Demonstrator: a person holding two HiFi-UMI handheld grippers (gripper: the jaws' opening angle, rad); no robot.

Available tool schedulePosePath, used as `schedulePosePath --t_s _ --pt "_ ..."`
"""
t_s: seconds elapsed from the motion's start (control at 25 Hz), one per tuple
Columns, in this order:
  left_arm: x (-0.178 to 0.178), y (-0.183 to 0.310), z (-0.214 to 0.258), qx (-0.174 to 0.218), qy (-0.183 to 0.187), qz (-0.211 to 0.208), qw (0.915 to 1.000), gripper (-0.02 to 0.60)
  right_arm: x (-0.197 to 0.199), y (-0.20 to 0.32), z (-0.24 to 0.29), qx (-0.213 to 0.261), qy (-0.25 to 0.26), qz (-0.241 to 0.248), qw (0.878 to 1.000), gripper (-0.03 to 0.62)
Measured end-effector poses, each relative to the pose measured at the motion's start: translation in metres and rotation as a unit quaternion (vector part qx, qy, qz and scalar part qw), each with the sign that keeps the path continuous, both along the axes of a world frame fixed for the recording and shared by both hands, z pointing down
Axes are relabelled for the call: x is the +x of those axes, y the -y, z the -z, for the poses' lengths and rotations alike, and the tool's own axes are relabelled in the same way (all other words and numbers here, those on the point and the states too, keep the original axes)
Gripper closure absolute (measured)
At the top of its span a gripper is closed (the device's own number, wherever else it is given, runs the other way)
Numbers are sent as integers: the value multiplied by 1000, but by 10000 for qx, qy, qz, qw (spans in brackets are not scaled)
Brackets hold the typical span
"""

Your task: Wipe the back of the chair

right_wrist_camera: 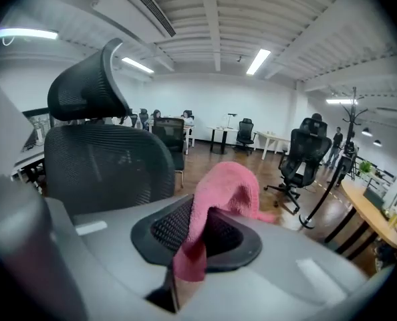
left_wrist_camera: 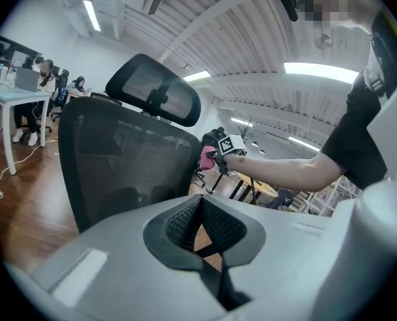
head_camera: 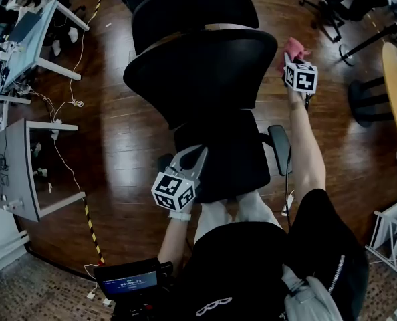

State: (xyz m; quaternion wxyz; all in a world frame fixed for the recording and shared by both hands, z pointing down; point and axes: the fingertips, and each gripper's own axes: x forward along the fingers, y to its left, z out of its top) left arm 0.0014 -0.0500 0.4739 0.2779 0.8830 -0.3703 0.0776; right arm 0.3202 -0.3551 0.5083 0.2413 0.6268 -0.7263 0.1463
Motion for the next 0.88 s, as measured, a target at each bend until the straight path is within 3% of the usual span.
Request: schedulePosePath --t_s 0.32,0.6,0.88 --pt "-33 -6 -3 -18 -28 110 9999 589 -139 -11 -2 105 -340 1076 9936 553" --pt "-68 -17 -4 -32 -38 341 9994 589 -274 -28 -15 97 -643 2210 9731 553" --pt "-107 -30 -10 -62 -60 691 9976 589 -363 -46 -23 71 -530 2774 9593 553"
